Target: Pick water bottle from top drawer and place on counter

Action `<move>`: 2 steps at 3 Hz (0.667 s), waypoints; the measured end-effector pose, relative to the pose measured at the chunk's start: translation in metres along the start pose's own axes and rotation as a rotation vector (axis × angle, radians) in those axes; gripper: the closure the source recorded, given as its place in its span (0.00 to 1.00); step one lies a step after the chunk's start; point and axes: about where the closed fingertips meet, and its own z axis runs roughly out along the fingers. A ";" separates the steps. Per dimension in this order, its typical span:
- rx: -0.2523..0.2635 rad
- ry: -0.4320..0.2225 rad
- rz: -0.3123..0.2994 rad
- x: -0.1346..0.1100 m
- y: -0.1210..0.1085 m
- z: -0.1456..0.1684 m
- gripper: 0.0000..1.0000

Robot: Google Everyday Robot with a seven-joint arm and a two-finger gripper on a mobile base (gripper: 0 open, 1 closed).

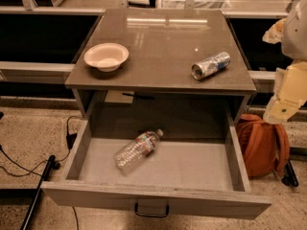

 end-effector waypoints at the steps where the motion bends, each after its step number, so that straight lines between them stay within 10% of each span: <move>1: 0.000 0.000 0.000 0.000 0.000 0.000 0.00; 2: -0.001 0.039 -0.066 -0.008 0.001 0.020 0.00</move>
Offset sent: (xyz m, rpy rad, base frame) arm 0.0190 0.0263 -0.0515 -0.1521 0.0267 0.1418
